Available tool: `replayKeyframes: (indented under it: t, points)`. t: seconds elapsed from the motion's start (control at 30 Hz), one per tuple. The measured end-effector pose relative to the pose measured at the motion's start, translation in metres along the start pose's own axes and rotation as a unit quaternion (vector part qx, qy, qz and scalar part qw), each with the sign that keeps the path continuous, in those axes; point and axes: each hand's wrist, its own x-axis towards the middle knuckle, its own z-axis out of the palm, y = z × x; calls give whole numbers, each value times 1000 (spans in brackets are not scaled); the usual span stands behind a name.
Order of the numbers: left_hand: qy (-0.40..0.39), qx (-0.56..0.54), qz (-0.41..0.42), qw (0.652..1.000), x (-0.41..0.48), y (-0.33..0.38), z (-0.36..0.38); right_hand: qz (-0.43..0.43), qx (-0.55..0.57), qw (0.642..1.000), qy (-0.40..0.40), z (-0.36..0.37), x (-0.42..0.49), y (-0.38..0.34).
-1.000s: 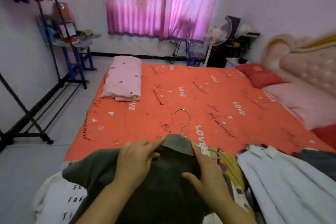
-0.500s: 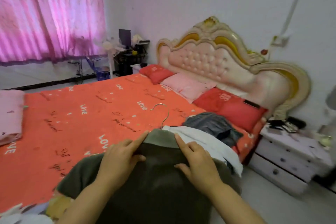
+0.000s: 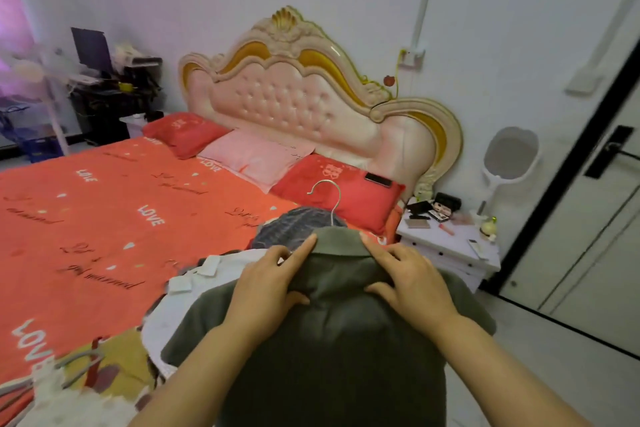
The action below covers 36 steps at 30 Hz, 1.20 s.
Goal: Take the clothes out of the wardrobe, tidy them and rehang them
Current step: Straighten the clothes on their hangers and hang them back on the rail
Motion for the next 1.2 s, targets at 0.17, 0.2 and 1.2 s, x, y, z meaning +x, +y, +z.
replayKeyframes:
  t: [0.17,0.2,1.2]
  points:
    - [-16,4,22,1000,66,7,35,26,-9,999,18,7,30,54]
    - [-17,6,22,1000,78,10,43,28,-6,999,19,10,36,67]
    - [18,42,-275,960,388,-50,273,-210,47,969,-122,197,411,358]
